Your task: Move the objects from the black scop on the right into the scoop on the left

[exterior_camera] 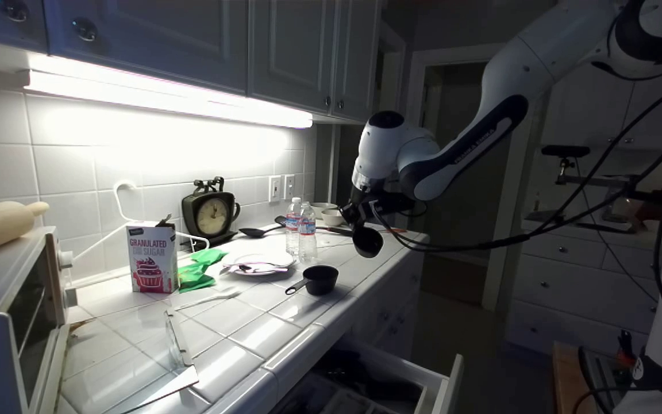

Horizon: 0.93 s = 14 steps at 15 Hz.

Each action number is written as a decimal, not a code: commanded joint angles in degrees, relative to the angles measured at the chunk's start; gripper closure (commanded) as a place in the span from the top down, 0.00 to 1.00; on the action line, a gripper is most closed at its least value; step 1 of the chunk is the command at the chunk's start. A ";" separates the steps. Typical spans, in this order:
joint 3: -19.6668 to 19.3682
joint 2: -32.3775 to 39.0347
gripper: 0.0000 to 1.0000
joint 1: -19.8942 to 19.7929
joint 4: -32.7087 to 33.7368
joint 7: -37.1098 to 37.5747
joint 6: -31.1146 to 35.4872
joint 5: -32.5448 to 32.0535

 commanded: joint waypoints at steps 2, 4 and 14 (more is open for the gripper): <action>-1.35 2.46 0.06 0.11 1.92 -7.51 2.84 8.67; -1.96 3.23 0.06 0.26 2.35 -9.47 3.78 11.40; -3.99 7.29 0.06 1.19 4.50 -23.03 5.85 27.88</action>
